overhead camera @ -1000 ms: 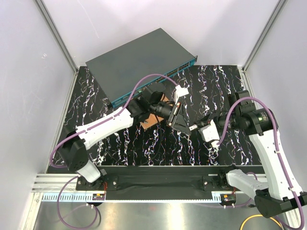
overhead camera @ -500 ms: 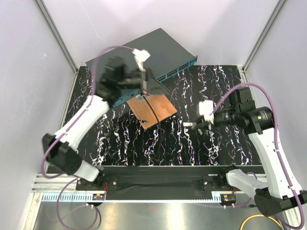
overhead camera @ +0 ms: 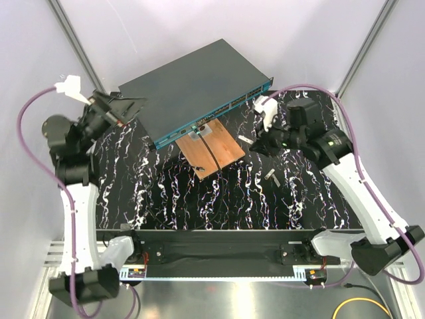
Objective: Insert the plug into the switch port
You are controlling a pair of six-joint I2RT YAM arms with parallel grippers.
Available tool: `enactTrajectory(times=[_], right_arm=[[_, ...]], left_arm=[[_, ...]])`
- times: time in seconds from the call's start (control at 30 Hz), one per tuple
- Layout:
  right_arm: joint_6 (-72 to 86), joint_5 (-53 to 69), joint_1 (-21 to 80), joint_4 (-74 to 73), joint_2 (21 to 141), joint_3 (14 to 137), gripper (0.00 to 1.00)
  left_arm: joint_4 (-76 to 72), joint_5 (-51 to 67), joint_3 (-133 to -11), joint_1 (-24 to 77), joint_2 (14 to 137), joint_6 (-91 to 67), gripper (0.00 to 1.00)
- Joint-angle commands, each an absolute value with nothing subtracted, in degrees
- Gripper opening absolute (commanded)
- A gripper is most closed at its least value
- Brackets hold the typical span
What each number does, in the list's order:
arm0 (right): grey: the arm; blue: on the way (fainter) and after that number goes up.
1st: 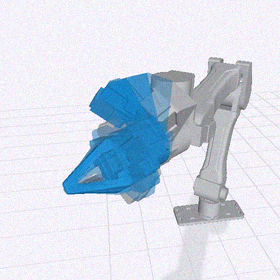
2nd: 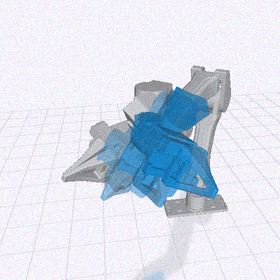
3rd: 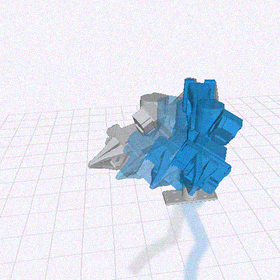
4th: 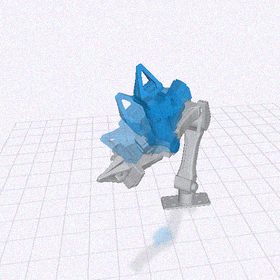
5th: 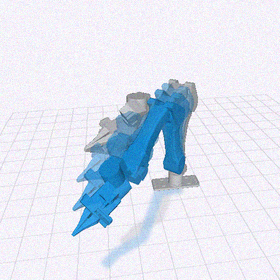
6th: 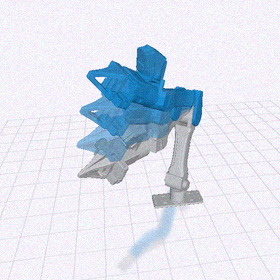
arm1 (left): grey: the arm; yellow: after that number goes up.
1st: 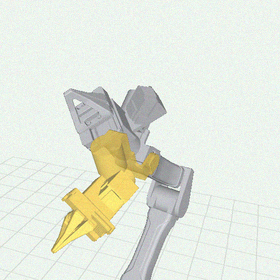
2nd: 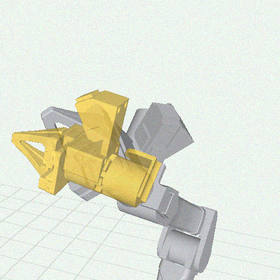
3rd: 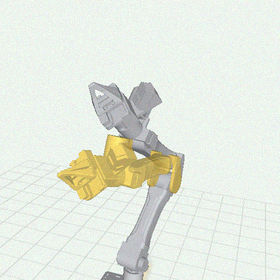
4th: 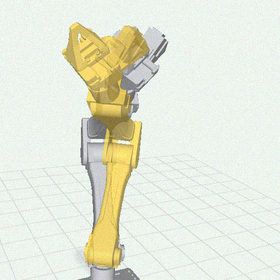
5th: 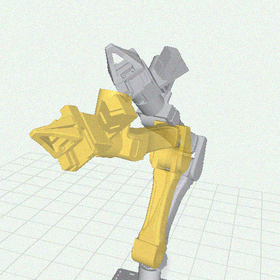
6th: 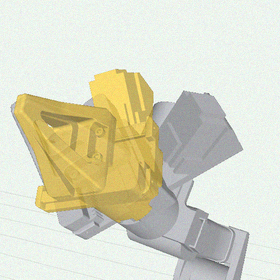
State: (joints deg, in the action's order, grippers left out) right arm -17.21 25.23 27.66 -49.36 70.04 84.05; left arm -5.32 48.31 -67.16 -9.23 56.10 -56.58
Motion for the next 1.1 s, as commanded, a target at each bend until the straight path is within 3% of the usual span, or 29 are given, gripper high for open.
enactTrajectory(times=[0.0, 0.17, 0.6, 1.07], right_arm=[[-5.6, 9.9, 31.6, -39.1, 72.2, 86.1, 0.00], [2.3, -4.8, 36.9, -36.4, 78.7, 88.5, 0.00], [7.6, -13.1, 43.2, -31.8, 84.3, 92.3, 0.00], [3.0, -19.5, 47.3, -30.1, 87.4, 93.6, 0.00]], left_arm=[[-2.0, 43.9, -62.5, -15.1, 51.0, -57.3, 0.99], [4.7, 37.7, -56.3, -16.9, 45.2, -53.9, 0.99], [11.4, 30.6, -51.1, -16.9, 46.6, -49.8, 0.99], [3.9, 33.8, -47.6, -13.4, 51.2, -56.2, 0.99]])
